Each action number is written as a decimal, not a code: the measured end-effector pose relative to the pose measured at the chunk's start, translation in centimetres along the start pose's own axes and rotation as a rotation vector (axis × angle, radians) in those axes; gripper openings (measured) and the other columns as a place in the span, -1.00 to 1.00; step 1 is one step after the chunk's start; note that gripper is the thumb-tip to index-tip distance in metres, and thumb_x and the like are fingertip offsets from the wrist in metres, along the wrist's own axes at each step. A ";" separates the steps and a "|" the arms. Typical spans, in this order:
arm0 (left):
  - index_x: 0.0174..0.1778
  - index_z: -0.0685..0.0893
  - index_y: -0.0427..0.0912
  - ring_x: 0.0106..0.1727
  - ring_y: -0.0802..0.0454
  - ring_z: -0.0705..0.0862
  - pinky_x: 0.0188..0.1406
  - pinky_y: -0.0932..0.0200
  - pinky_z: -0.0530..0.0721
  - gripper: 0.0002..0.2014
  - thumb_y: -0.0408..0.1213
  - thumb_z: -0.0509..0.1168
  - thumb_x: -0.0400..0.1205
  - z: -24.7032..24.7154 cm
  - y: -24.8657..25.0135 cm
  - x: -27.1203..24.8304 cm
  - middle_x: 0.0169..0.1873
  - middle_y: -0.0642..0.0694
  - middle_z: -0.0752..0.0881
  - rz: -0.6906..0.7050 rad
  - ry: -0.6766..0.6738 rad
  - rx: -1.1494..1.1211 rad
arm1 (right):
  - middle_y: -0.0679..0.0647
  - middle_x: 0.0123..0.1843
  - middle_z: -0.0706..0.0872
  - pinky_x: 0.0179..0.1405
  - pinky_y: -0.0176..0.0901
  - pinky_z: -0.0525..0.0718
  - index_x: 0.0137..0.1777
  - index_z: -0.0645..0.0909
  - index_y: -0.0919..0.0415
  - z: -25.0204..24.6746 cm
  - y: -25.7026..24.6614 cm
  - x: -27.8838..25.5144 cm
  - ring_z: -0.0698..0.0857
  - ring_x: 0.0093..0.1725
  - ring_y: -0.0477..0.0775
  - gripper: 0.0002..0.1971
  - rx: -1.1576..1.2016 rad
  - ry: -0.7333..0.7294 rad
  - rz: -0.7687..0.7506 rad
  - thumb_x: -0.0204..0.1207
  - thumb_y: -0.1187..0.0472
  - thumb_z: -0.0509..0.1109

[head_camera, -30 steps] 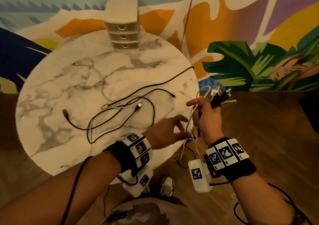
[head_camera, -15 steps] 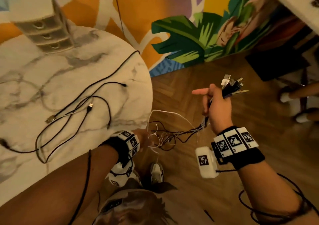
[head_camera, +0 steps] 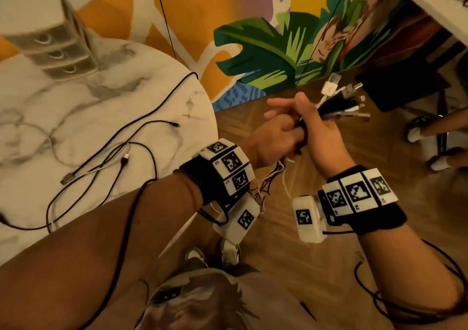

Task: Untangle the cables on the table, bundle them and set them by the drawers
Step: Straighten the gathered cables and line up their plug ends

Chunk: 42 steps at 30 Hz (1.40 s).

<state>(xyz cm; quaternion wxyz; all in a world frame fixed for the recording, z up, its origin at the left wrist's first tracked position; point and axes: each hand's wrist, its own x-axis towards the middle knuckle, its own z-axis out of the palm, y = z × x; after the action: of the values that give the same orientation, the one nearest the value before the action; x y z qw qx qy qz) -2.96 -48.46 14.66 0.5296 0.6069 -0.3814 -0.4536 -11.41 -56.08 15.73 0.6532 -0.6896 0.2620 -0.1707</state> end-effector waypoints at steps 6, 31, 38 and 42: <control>-0.61 0.32 -0.12 -0.74 0.10 0.25 -0.69 0.23 0.24 -0.58 -0.34 0.18 0.61 -2.0 2.1 -0.3 -0.77 0.07 0.32 0.027 0.141 -0.168 | -0.20 -0.44 0.70 -0.33 -0.42 0.57 -0.22 0.63 0.02 1.4 4.3 -0.6 0.61 -0.42 -0.30 -0.80 -0.056 -0.368 0.117 0.58 0.31 0.33; -0.11 0.77 -0.20 -0.14 -0.11 0.73 -0.15 -0.01 0.62 -0.65 0.02 0.26 0.62 -5.5 -0.9 -0.3 -0.25 -0.17 0.78 -0.044 0.233 0.728 | -0.12 -0.71 0.32 -0.62 -0.27 0.19 -0.47 0.36 0.13 1.4 9.7 2.2 0.24 -0.67 -0.03 -0.71 -0.095 0.082 0.425 0.41 0.39 0.30; -0.38 0.68 -0.17 -0.41 0.09 0.64 -0.40 0.18 0.55 -0.62 0.11 0.43 0.45 -3.9 0.7 2.1 -0.49 -0.01 0.65 -0.122 0.234 0.477 | -0.21 -0.40 0.67 -0.40 -0.50 0.51 -0.22 0.58 0.07 2.9 1.8 1.6 0.64 -0.41 -0.33 -0.68 -0.149 -0.126 -0.061 0.43 0.57 0.33; -0.40 0.55 -0.09 -0.42 0.10 0.51 -0.52 0.33 0.35 -0.70 -0.02 0.32 0.58 -4.2 2.6 2.7 -0.49 0.00 0.51 -0.070 0.231 0.677 | -0.16 -0.36 0.65 -0.38 -0.39 0.52 -0.25 0.56 0.03 3.3 2.8 2.5 0.61 -0.41 -0.23 -0.70 -0.101 -0.108 -0.100 0.45 0.50 0.38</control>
<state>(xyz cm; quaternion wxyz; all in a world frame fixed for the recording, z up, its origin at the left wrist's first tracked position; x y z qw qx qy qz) 1.85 -50.16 16.93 0.3223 0.8080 -0.4267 -0.2475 -7.93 -54.88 12.43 0.6215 -0.7421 0.1997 -0.1523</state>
